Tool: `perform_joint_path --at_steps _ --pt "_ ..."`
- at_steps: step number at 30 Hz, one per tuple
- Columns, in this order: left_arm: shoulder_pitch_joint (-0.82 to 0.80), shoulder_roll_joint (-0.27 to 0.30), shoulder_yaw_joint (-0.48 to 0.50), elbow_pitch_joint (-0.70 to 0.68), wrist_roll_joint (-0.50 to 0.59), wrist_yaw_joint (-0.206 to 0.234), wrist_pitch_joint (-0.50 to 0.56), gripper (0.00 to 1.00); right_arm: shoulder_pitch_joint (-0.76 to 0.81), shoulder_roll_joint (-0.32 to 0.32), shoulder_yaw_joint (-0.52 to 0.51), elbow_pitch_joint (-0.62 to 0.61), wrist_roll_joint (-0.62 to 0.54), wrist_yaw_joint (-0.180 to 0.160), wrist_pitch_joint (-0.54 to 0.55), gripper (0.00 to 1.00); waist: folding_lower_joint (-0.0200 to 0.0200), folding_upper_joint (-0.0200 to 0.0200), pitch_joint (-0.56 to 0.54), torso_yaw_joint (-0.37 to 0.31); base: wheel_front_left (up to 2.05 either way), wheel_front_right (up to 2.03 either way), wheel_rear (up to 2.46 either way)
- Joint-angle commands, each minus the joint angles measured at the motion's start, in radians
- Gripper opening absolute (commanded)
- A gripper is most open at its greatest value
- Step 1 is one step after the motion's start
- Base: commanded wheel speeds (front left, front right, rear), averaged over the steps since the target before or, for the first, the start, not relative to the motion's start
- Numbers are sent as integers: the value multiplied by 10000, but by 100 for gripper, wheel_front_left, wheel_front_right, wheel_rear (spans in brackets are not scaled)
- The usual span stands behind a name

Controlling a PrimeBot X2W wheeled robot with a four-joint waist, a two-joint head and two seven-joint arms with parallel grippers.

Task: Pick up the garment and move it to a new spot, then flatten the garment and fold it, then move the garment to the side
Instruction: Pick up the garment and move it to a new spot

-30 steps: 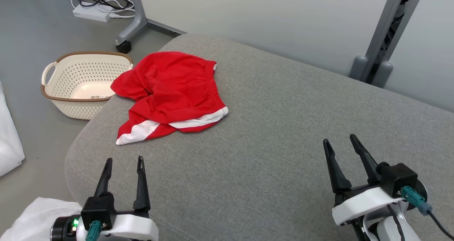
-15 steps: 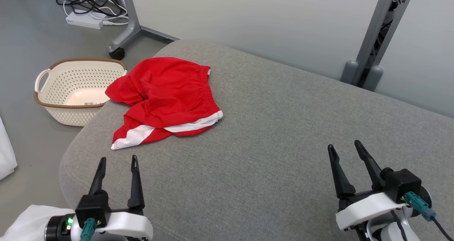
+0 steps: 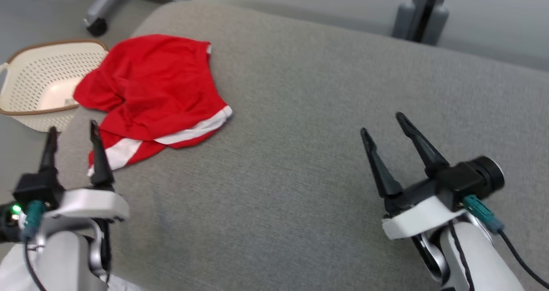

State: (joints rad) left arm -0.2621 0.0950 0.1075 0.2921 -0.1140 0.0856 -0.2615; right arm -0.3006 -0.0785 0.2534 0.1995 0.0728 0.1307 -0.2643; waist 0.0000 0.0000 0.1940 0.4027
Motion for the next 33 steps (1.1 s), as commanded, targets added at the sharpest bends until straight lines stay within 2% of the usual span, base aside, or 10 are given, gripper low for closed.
perform_joint_path --at_steps 1,9,17,20,25,33 --pt "-401 149 151 243 -53 -102 -25 100 -257 -254 177 -76 -63 0 -19 100 0 0 1026 -817 0 0 0" --pt "-2915 1403 550 2896 -212 -686 244 100 -1381 -759 600 -322 62 0 -19 100 0 0 2224 -1604 0 0 0" --pt "-4932 2323 627 5483 -450 -885 2178 100 -1375 -530 642 -428 38 2 -19 100 0 0 2755 -2174 0 0 0" --pt "-5365 2686 644 6093 -456 -765 2725 100 -1317 -466 682 -446 38 2 -19 100 0 0 2817 -2384 0 0 0" --pt "-5746 3067 722 6871 -663 -925 3487 100 -1280 -409 572 -442 73 2 -18 100 0 0 2864 -2589 0 0 0" --pt "-6164 3195 713 7746 -976 -1246 4554 100 -1348 -399 516 -444 13 2 -18 100 0 0 2997 -2641 0 0 0"
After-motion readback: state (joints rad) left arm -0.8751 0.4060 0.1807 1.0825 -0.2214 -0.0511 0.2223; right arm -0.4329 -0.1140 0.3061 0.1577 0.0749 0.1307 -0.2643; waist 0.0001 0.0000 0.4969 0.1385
